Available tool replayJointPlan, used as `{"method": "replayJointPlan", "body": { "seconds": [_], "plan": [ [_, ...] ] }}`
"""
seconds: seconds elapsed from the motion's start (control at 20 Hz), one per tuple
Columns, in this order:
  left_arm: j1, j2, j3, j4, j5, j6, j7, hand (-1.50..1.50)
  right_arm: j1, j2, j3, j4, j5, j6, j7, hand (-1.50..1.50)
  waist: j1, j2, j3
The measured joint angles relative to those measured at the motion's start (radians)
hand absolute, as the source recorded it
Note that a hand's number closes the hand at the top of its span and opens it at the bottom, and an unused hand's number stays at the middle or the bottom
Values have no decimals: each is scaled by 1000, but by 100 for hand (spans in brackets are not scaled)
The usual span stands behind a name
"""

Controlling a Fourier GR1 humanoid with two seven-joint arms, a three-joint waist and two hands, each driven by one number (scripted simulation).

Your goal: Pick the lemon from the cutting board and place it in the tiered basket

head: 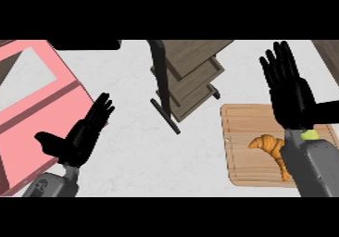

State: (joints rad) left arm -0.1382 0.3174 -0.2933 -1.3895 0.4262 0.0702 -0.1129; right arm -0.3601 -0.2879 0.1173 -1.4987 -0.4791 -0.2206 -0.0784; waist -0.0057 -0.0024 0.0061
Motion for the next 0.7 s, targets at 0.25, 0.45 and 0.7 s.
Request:
{"method": "replayJointPlan", "body": {
  "seconds": [0.25,0.45,0.7],
  "plan": [
    [-5,92,58,12,-97,93,-1,0,105,-86,-119,-11,-143,270,-133,150,-9,1,3],
    [-3,165,98,26,-154,152,8,0,195,-130,-236,73,-170,290,-201,-150,-31,8,13],
    [-11,197,93,20,-224,211,41,0,311,-215,-382,331,-199,462,-350,-150,-11,13,7]
  ]
}}
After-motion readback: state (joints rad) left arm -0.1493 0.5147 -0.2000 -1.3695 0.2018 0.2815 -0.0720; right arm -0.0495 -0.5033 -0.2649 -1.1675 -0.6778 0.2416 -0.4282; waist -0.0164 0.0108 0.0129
